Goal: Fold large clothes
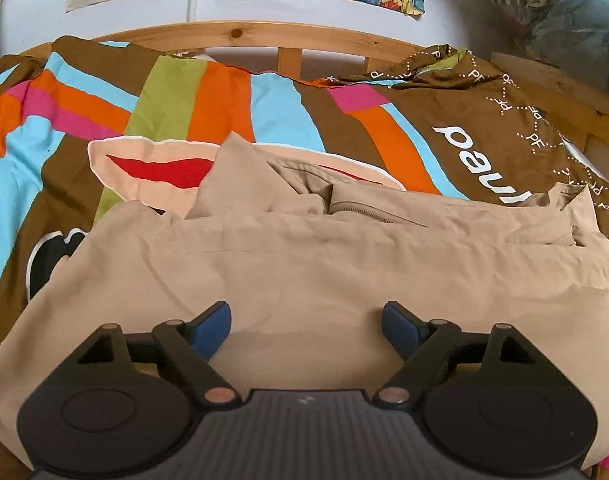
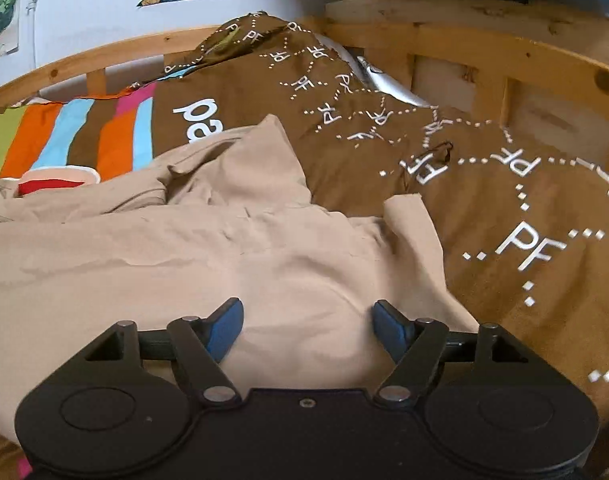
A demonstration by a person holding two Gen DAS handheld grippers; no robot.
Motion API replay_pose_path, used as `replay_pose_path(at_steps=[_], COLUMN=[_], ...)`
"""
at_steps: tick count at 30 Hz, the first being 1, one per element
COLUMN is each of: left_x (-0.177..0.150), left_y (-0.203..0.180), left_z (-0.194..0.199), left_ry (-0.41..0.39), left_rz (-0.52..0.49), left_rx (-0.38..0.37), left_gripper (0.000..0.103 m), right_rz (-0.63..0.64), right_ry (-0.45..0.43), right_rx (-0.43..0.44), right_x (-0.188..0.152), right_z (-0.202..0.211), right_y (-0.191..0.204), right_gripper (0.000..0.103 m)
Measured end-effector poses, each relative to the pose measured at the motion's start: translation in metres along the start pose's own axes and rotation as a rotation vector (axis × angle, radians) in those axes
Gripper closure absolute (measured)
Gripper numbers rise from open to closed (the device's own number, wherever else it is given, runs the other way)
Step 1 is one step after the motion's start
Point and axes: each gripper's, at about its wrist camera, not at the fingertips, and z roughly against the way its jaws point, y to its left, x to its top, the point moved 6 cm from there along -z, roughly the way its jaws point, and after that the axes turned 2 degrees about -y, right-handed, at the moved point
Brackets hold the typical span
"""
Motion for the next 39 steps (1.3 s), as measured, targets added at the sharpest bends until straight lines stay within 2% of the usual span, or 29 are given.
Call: replay_pose_path(at_steps=[5, 7, 9, 12, 14, 17, 20, 24, 26, 33, 37, 39], left_x=[0.007, 0.012, 0.015, 0.012, 0.003, -0.021, -0.039, -0.035, -0.028, -0.02, -0.021, -0.022], left_y=[0.009, 0.021, 0.035, 0.061, 0.075, 0.088, 0.088, 0.085, 0.086, 0.105, 0.108, 0.108], left_z=[0.019, 0.041, 0.063, 0.094, 0.107, 0.121, 0.124, 0.11, 0.1, 0.075, 0.079, 0.081], left_ry=[0.01, -0.022, -0.059, -0.078, -0.054, 0.004, 0.046, 0.057, 0.043, 0.067, 0.07, 0.077], left_rz=[0.028, 0.055, 0.087, 0.173, 0.244, 0.349, 0.368, 0.429, 0.465, 0.559, 0.549, 0.516], left_rx=[-0.007, 0.004, 0.03, 0.072, 0.075, 0.04, -0.025, -0.1, -0.113, 0.014, 0.033, 0.052], left_gripper=[0.01, 0.007, 0.001, 0.001, 0.001, 0.001, 0.001, 0.001, 0.001, 0.007, 0.022, 0.028], right_rz=[0.003, -0.009, -0.011, 0.035, 0.058, 0.097, 0.16, 0.223, 0.216, 0.106, 0.124, 0.076], right_ry=[-0.023, -0.025, -0.066, -0.141, -0.182, -0.217, -0.241, -0.228, -0.187, -0.141, -0.108, -0.063], right_rx=[-0.025, -0.029, -0.011, 0.018, 0.052, 0.108, 0.184, 0.256, 0.275, 0.276, 0.271, 0.266], right_x=[-0.002, 0.003, 0.011, 0.02, 0.023, 0.022, 0.016, 0.007, 0.003, 0.004, -0.001, 0.0], right_z=[-0.001, 0.006, 0.018, 0.037, 0.051, 0.066, 0.078, 0.078, 0.072, 0.07, 0.067, 0.069], right_y=[0.002, 0.001, 0.003, 0.016, 0.029, 0.053, 0.078, 0.103, 0.106, 0.093, 0.095, 0.091], right_gripper=[0.028, 0.028, 0.028, 0.024, 0.019, 0.016, 0.012, 0.01, 0.01, 0.005, 0.005, 0.005])
